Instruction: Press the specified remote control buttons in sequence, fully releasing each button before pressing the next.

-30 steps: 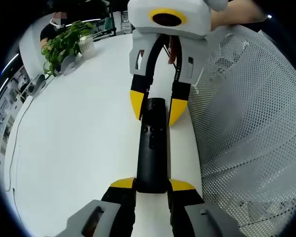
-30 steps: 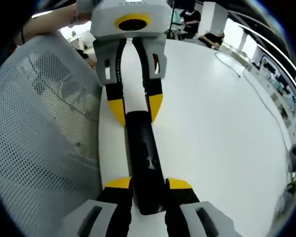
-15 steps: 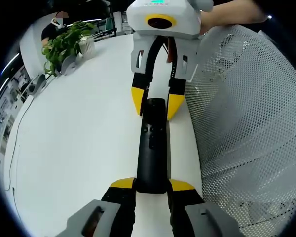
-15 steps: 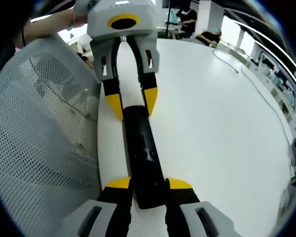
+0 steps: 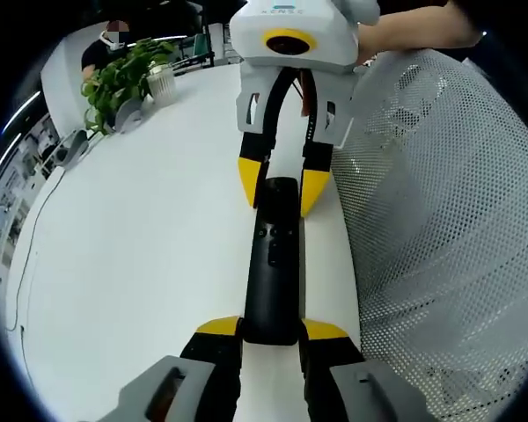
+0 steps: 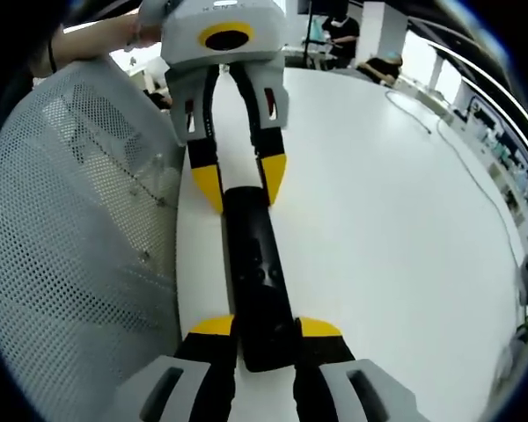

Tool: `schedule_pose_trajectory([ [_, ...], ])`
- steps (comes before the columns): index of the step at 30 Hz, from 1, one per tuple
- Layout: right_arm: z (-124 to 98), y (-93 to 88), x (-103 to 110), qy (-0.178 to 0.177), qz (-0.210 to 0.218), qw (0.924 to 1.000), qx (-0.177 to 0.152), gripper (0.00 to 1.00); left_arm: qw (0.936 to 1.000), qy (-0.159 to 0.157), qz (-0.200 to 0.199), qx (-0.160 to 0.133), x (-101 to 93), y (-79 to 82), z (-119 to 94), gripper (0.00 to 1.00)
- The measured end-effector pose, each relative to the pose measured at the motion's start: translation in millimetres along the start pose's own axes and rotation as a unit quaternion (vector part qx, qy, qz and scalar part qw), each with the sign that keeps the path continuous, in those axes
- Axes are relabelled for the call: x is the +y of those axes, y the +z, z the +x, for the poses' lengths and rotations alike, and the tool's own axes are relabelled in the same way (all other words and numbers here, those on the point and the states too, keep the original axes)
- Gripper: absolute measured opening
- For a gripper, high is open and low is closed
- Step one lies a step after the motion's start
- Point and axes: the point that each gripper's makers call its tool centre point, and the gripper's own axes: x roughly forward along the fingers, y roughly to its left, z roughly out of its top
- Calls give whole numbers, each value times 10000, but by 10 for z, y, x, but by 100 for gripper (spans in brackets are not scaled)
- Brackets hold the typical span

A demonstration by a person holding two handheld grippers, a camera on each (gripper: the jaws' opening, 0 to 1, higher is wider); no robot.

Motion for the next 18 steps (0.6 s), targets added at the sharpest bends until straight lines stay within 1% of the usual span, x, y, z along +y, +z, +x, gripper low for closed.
schedule_pose_trajectory([
  [2,3,3,-7,-14,-31,10000,30,21,9998,-5,-200,-8,-8,6,-2,29],
  [4,9,10,-13,-32,-47,10000,55,21,9990,12,-438,29,-2,-4,-18,34],
  [6,10,11,-17,-45,-61,9999,76,21,9987,46,-512,15,20,1,-37,41],
  [7,9,11,-17,-47,-57,9999,82,21,9984,79,-557,-19,32,17,-60,42],
  [12,15,9,-15,-56,-40,9999,95,21,9964,224,-774,-268,76,109,-172,53],
  [15,14,9,-15,-63,-27,9999,102,21,9927,376,-1015,-531,91,192,-290,59],
  [18,20,4,-13,-67,-32,9999,114,21,9899,480,-1142,-689,80,232,-404,64],
])
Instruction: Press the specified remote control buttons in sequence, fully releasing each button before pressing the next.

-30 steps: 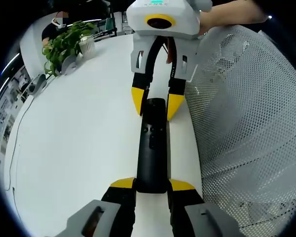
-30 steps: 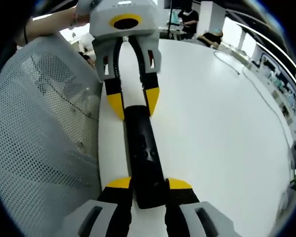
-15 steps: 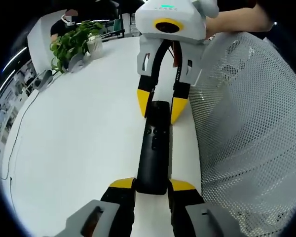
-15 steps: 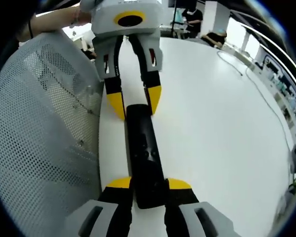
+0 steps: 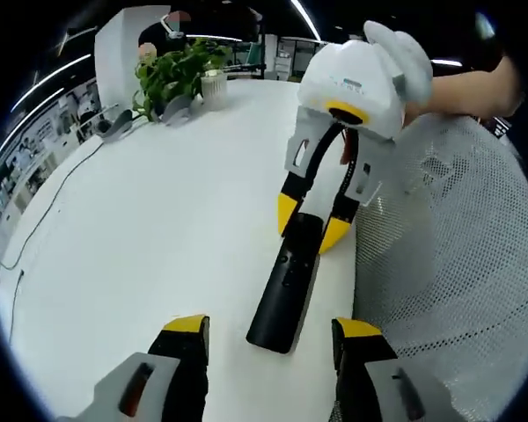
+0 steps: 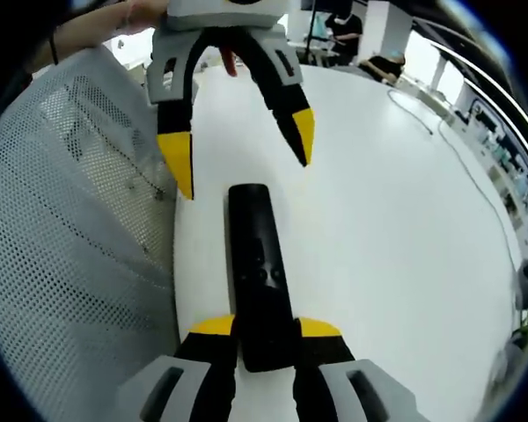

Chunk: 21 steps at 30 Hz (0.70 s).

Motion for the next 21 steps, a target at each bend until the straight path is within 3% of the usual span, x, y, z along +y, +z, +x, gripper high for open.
schedule_pose_trajectory([
  [11,-6,2,7,-14,67,10000,-46,21,9962,456,-402,-616,-45,185,-340,78],
  [17,-8,2,7,-25,90,9999,-65,21,9894,717,-660,-1076,-68,290,-536,86],
  [21,-8,2,8,-38,103,9999,-79,21,9864,930,-709,-1157,-92,301,-672,91],
])
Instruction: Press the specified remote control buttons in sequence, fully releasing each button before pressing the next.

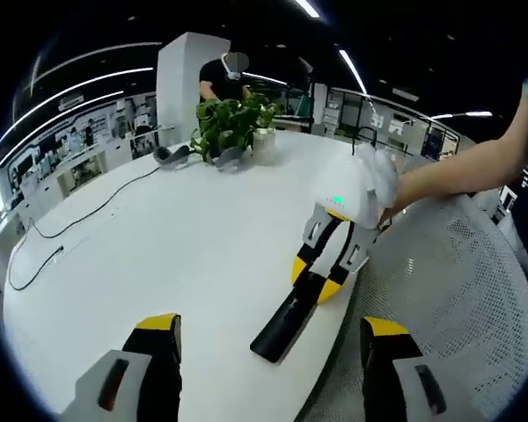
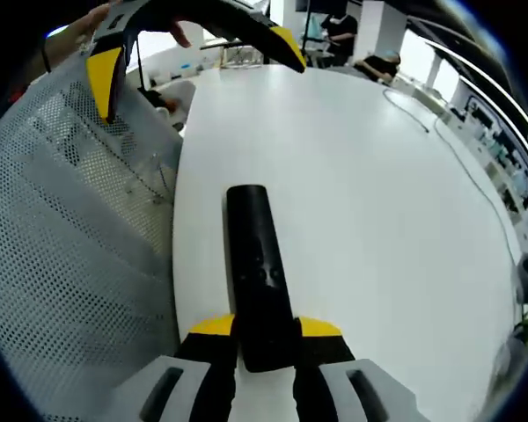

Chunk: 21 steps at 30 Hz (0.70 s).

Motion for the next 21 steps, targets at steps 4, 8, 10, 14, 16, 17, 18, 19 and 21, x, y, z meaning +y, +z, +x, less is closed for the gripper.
schedule_pose_trajectory([
  [4,0,1,-2,2,21,10000,-29,21,9985,248,-278,-403,13,108,-173,96],
  [8,-3,5,1,0,29,10000,-33,21,9958,499,-347,-682,18,140,-332,100],
  [10,-3,4,-1,3,39,10000,-40,21,9933,735,-318,-830,61,136,-394,100],
  [14,-2,5,-5,3,56,10000,-62,21,9915,1024,-236,-769,74,30,-472,100],
  [16,-5,8,-3,4,63,10000,-66,21,9894,1115,-320,-871,67,33,-529,100],
  [17,-6,8,-2,2,81,9999,-72,21,9882,1158,-364,-936,64,43,-550,100],
  [18,-6,8,-3,-1,91,9999,-77,22,9868,1229,-388,-983,66,44,-570,100],
  [19,-4,6,-6,-7,109,9999,-91,22,9859,1276,-384,-1015,63,40,-580,100],
  [21,-4,8,-7,-22,153,9998,-118,22,9835,1426,-384,-1047,71,5,-585,100],
])
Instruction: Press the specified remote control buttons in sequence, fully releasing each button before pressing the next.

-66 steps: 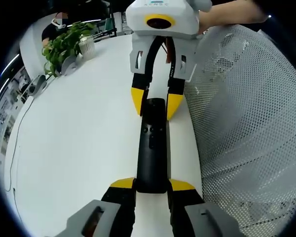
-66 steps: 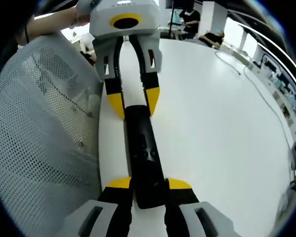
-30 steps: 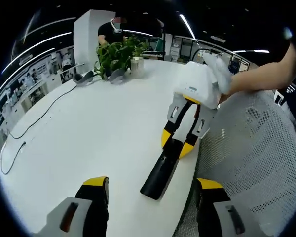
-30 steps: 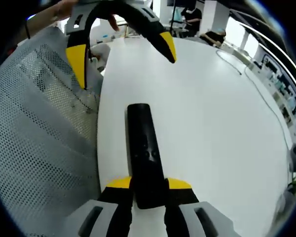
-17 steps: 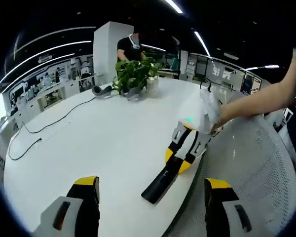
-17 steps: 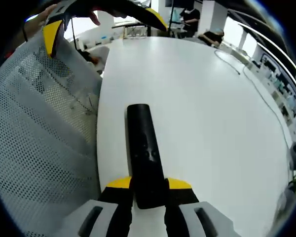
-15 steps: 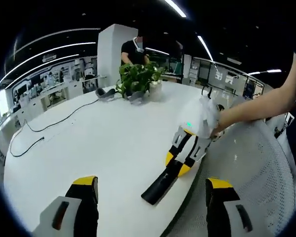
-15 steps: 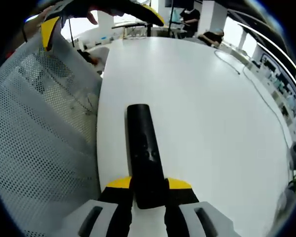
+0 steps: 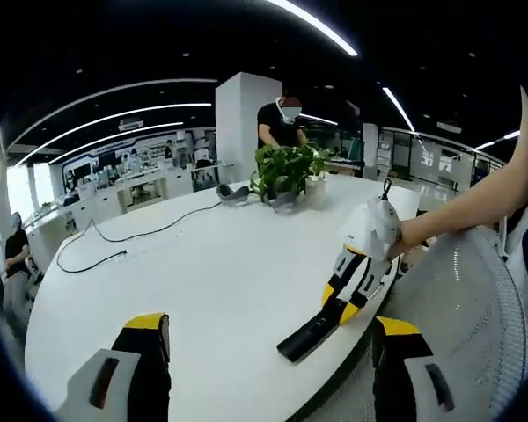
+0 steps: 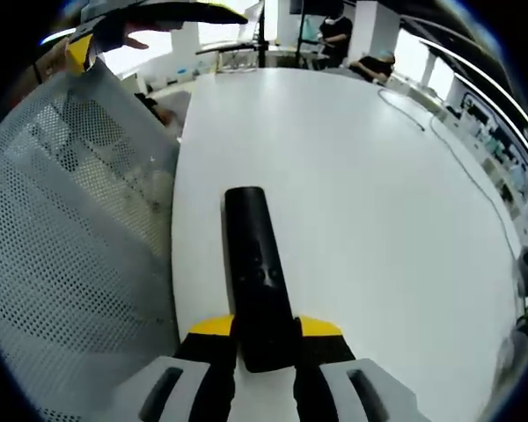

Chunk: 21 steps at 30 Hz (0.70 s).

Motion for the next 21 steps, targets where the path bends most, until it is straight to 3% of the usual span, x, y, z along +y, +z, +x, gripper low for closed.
schedule_pose_trajectory([
  [6,1,4,3,-45,68,9999,-80,22,9994,266,-176,-129,54,-89,23,100],
  [9,1,1,0,-33,58,9999,-138,22,9986,296,-259,-354,95,-23,16,100],
  [15,-9,-6,1,-13,35,9995,-298,22,9984,487,-207,-180,163,-121,-5,98],
  [21,-32,-11,-8,263,56,9977,-624,22,9967,674,-304,-337,249,-84,-43,96],
])
